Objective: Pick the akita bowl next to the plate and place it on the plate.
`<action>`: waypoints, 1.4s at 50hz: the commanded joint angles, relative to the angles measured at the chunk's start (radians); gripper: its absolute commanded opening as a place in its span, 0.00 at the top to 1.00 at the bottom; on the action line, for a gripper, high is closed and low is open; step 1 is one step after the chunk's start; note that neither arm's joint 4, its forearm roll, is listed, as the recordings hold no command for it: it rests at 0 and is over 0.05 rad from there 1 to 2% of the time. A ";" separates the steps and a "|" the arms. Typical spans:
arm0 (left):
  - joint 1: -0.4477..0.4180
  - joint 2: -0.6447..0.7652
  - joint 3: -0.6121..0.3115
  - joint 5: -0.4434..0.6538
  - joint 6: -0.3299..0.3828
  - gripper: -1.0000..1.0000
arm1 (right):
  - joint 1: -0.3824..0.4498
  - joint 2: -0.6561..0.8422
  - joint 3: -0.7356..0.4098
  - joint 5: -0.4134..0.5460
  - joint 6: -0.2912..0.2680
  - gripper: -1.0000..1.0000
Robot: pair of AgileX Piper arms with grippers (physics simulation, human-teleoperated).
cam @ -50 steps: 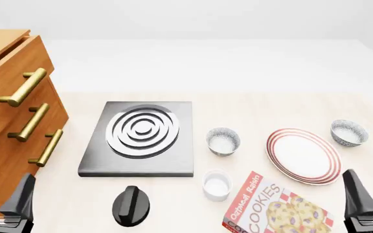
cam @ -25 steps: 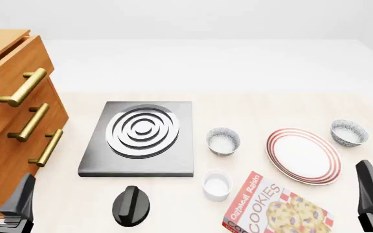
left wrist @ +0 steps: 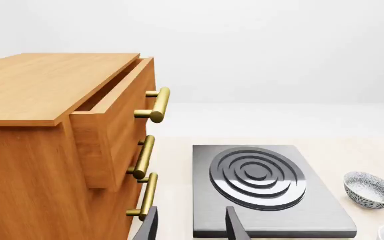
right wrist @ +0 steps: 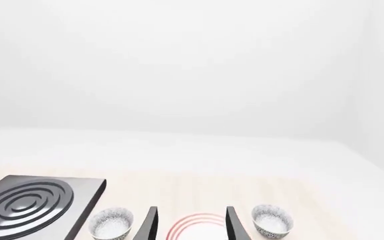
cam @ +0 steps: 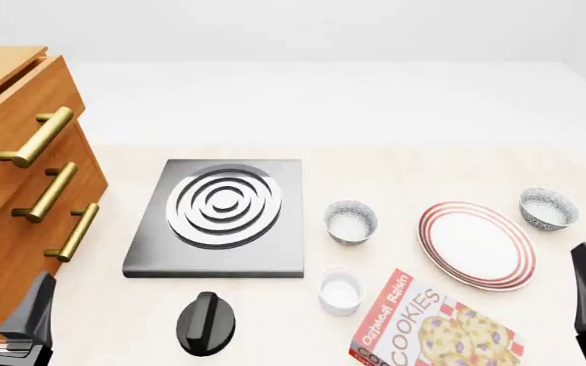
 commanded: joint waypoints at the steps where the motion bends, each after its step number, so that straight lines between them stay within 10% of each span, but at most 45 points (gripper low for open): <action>1: 0.000 0.000 0.000 0.000 0.000 0.00 | 0.001 0.026 -0.013 -0.018 -0.010 0.00; 70: 0.000 0.000 0.000 0.000 0.000 0.00 | -0.093 0.497 0.012 -0.456 -0.105 0.00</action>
